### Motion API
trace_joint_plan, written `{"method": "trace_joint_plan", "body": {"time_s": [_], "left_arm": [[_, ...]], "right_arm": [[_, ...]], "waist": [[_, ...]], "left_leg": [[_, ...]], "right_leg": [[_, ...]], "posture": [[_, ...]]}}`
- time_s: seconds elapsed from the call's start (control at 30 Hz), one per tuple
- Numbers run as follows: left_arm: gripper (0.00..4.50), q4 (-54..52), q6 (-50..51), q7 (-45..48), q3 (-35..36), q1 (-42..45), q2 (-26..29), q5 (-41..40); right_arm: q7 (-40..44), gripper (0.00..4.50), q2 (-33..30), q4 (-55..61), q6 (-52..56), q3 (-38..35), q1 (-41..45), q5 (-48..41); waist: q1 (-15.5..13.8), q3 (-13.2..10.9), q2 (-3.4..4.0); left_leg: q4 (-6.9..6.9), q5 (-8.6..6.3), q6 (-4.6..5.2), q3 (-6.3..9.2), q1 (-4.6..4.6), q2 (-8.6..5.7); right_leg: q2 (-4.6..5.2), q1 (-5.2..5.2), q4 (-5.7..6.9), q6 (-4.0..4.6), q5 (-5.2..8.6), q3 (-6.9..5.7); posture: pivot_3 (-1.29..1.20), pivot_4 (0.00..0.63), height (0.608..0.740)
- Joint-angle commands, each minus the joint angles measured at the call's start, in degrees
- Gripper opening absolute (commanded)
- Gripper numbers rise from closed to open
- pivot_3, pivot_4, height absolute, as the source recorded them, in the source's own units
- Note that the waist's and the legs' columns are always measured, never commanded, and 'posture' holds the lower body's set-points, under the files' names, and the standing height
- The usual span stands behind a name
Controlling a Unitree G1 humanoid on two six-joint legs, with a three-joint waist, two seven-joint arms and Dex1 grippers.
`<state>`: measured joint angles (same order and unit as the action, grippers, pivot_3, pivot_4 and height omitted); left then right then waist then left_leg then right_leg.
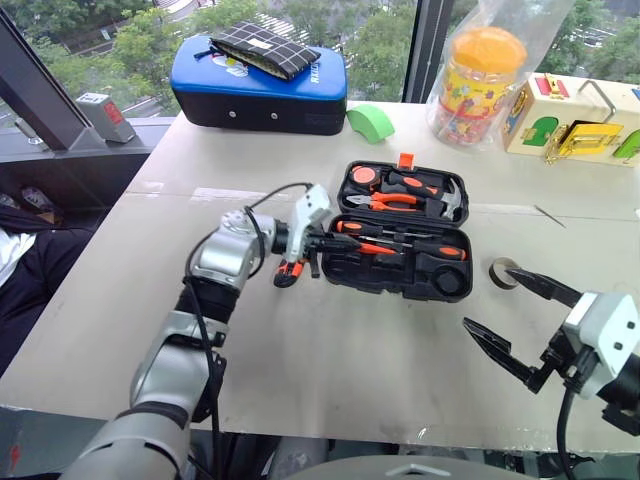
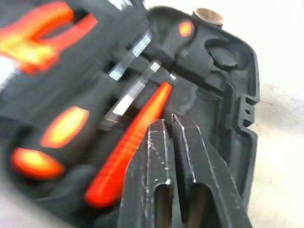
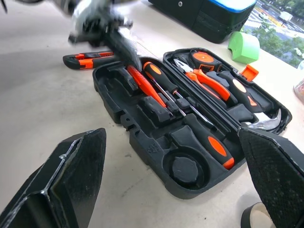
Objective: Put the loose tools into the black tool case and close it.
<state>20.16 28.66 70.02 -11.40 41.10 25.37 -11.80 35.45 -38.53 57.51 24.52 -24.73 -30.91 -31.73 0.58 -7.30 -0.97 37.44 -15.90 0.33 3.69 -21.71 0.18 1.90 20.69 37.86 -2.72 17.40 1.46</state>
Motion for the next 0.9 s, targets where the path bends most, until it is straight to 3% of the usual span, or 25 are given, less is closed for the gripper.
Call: {"method": "trace_joint_plan", "body": {"time_s": [0.03,0.17,0.43,0.67,0.9], "left_arm": [[0.07,-2.7,0.1,-4.5,0.0,-0.8,-0.8,1.1],[0.07,4.0,-0.8,-10.7,1.4,1.4,-4.1,2.3],[0.07,8.7,0.3,-12.6,0.5,3.9,-5.9,3.3],[0.07,9.5,20.8,-16.3,9.4,9.3,-9.3,-6.4],[0.07,5.3,13.7,-15.9,1.3,5.1,-6.8,-0.3]], "right_arm": [[-0.5,4.50,-0.2,1.2,0.1,-0.2,0.3,0.2],[-1.0,4.50,0.2,1.6,0.4,-0.2,0.1,0.6],[-1.3,4.50,0.6,2.0,0.2,-0.4,-0.7,0.9],[-1.2,4.50,0.8,2.4,0.1,-0.3,-1.5,1.0],[-1.0,4.50,0.8,2.1,-0.1,0.4,-1.3,1.3]], "waist": [[0.0,0.0,0.03],[-0.3,0.0,0.01],[-1.3,0.1,-0.02],[-1.1,0.1,-0.04],[-0.9,0.1,-0.03]], "left_leg": [[0.00,0.00,0.00,-0.01,0.02,0.00],[0.01,0.00,0.00,-0.06,0.05,-0.05],[0.09,0.01,0.01,-0.11,0.12,-0.09],[0.21,0.01,0.01,-0.04,0.03,-0.10],[0.00,0.02,-0.01,-0.03,0.04,-0.03]], "right_leg": [[0.00,-0.01,0.01,0.00,0.00,0.01],[0.03,-0.04,0.00,0.00,0.00,0.04],[0.03,-0.08,0.09,-0.01,-0.02,0.10],[0.01,-0.08,0.10,-0.02,-0.01,0.02],[-0.05,-0.01,0.02,0.00,0.00,0.04]], "posture": [[0.00,0.150,0.740],[0.00,0.150,0.740],[0.00,0.150,0.740],[0.00,0.150,0.740],[0.00,0.150,0.740]]}}
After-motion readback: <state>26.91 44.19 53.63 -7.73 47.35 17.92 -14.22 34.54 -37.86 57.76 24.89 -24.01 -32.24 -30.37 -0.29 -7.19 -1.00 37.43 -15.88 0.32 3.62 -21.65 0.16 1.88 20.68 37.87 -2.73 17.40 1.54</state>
